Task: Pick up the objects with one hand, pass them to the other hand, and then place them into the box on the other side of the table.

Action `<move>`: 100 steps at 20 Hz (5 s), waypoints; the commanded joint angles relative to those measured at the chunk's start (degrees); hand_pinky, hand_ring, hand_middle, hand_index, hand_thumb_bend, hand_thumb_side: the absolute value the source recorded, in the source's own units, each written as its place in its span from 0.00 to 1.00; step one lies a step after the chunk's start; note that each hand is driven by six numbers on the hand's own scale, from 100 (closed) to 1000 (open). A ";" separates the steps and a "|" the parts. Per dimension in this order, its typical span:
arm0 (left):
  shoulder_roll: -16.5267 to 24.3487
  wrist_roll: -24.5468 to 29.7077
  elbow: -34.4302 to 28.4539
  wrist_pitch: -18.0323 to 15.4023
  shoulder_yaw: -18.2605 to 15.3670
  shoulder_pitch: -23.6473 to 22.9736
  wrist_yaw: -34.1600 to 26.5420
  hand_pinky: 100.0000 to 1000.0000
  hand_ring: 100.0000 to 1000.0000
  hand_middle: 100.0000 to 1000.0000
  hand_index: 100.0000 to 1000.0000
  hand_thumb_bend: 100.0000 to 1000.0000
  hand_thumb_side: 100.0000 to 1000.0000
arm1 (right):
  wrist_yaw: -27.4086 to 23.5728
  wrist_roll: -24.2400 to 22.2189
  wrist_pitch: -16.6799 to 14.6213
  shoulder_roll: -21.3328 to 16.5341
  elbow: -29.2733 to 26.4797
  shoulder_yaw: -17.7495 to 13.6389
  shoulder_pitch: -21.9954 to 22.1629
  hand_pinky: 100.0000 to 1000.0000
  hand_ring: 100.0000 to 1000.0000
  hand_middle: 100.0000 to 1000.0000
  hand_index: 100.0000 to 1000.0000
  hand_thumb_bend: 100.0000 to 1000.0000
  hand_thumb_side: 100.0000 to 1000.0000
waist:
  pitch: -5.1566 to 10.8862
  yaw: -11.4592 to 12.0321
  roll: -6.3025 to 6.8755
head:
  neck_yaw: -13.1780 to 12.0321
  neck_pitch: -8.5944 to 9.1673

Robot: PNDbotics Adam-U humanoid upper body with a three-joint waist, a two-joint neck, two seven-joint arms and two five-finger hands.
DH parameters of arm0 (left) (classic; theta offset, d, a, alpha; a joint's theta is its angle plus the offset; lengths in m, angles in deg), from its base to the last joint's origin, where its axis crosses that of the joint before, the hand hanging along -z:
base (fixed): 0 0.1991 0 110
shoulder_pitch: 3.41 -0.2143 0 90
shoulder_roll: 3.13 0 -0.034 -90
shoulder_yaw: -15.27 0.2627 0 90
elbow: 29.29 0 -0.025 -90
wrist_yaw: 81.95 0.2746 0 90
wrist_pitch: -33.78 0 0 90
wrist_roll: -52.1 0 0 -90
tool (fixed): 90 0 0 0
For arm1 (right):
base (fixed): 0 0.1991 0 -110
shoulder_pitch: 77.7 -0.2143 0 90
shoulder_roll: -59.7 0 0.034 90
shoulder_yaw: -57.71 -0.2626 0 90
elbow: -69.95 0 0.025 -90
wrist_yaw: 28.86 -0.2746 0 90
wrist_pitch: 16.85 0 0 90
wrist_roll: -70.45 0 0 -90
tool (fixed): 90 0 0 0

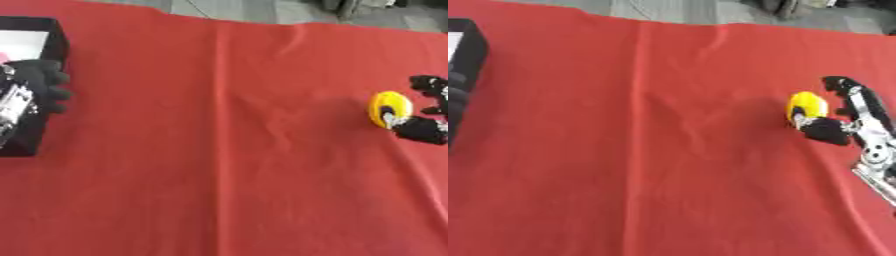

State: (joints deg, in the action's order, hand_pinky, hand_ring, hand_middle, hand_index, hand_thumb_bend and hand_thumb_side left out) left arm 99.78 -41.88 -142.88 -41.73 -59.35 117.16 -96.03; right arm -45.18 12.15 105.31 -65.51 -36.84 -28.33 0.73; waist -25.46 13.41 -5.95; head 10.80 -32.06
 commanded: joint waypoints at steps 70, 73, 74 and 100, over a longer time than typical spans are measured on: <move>13.84 5.08 -1.00 4.76 2.00 4.94 -2.63 0.68 0.70 0.71 0.77 0.00 0.52 | 44.87 12.61 1.42 10.36 -7.80 19.34 -10.83 0.62 0.62 0.35 0.37 0.00 0.00 | 7.49 -3.93 2.96 | -5.85 -5.73; 16.34 7.11 -1.00 5.47 3.08 6.21 -2.48 0.68 0.70 0.72 0.77 0.00 0.49 | 52.55 10.17 0.00 12.82 -7.80 21.01 -13.42 0.64 0.61 0.36 0.38 0.03 0.00 | 7.87 -4.29 3.23 | -5.99 -6.26; 17.19 7.90 -1.00 5.57 3.53 6.65 -2.16 0.69 0.70 0.72 0.77 0.00 0.47 | 54.61 9.44 -0.52 13.60 -7.80 21.65 -14.26 0.64 0.61 0.36 0.38 0.04 0.00 | 7.98 -4.40 3.31 | -6.03 -6.43; 20.87 33.14 -1.00 6.03 16.60 20.18 14.80 0.77 0.78 0.82 0.87 0.00 0.48 | 74.84 0.81 -12.24 19.79 -7.80 36.56 -22.26 0.83 0.55 0.39 0.43 0.06 0.00 | 8.94 -3.32 4.15 | -5.86 -6.38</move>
State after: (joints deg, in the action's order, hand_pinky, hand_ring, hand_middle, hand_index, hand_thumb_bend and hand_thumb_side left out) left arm 120.07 -9.34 -143.22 -35.85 -42.99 136.32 -82.34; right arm 28.69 13.78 93.42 -45.38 -43.60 8.23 -20.69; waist -18.38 9.97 -2.12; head 4.70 -38.64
